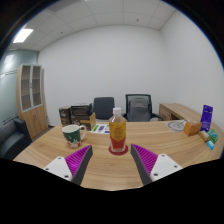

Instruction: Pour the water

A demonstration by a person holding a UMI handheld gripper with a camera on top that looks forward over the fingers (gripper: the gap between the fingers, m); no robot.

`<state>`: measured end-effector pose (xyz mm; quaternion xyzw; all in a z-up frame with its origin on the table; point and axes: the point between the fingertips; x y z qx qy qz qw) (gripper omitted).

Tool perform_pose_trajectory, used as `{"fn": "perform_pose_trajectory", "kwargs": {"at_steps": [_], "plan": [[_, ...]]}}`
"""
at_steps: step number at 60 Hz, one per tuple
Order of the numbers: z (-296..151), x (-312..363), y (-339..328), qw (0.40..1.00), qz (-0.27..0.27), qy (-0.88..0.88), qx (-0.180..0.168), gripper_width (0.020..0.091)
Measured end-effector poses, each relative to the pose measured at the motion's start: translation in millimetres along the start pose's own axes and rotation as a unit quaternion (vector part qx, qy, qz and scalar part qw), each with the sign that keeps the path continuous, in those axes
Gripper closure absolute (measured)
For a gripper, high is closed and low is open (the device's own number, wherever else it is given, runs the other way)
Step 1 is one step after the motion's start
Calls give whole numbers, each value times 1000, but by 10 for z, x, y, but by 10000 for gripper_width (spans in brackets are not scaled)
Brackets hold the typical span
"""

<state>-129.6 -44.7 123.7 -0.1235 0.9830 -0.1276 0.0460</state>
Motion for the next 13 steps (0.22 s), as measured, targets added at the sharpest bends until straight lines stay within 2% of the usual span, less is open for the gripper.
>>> {"fn": "perform_pose_trajectory", "kwargs": {"at_steps": [8,13], "plan": [[154,242,-571,999,-38,3,3,260],[166,351,-823,998,-60,7,-6,258]]}}
Point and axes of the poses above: the point between the fingertips, and its own axes, seen from behind it with the camera up: x to the left, z down, y forward, the way the camera looks, and after that the axes turned 6 degrees about -y, right-handed
